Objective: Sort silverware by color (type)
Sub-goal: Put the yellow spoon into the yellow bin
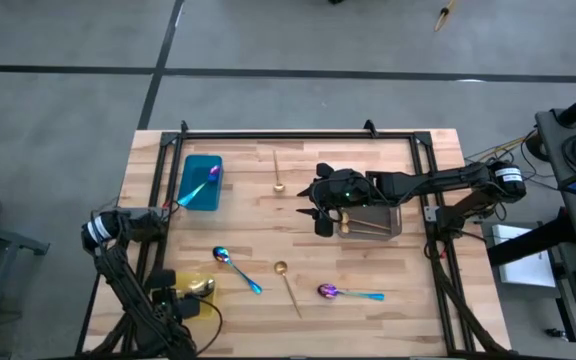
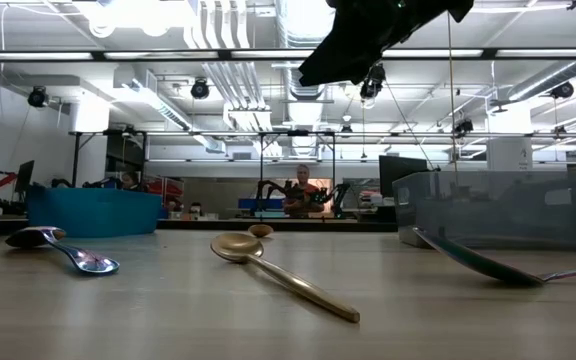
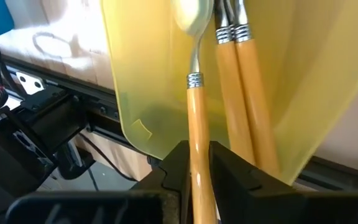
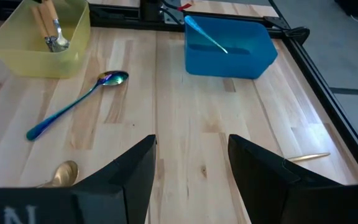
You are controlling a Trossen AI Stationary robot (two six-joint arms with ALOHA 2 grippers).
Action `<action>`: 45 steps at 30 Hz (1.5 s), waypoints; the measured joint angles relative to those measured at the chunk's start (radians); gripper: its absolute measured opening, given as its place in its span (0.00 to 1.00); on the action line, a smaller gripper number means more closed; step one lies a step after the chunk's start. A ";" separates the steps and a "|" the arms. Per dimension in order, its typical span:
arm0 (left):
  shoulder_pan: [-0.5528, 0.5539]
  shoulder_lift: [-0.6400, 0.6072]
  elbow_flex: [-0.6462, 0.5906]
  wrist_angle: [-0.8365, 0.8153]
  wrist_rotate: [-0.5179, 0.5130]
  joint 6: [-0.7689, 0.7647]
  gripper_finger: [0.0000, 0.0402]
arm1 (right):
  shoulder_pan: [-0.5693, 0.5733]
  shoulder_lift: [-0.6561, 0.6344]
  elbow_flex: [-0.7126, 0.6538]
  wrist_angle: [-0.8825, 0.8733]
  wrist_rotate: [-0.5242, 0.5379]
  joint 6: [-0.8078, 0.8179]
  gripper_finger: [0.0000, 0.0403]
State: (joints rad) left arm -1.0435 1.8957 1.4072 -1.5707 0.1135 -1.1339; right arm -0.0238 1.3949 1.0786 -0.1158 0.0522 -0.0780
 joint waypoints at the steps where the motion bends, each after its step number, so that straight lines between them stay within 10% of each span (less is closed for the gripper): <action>1: 0.000 0.000 0.006 0.000 0.000 0.000 0.11 | 0.000 0.000 0.000 0.000 0.000 0.000 0.48; 13: 0.009 -0.028 0.112 0.001 -0.026 -0.009 0.22 | 0.001 0.000 0.000 0.000 0.000 0.000 0.48; 23: 0.149 -0.238 0.077 0.020 -0.091 -0.241 0.04 | 0.018 0.000 0.000 0.000 -0.001 -0.003 0.48; 33: 0.193 -0.545 -0.267 0.474 -0.030 -0.303 0.00 | 0.029 0.000 0.000 -0.004 -0.001 -0.028 0.48; 45: 0.193 -0.627 -0.556 0.585 0.140 -0.428 0.09 | 0.029 0.000 0.000 -0.004 0.000 -0.027 0.48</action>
State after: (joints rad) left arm -0.8505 1.2684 0.8512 -0.9859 0.2539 -1.5623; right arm 0.0048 1.3949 1.0786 -0.1196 0.0521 -0.1051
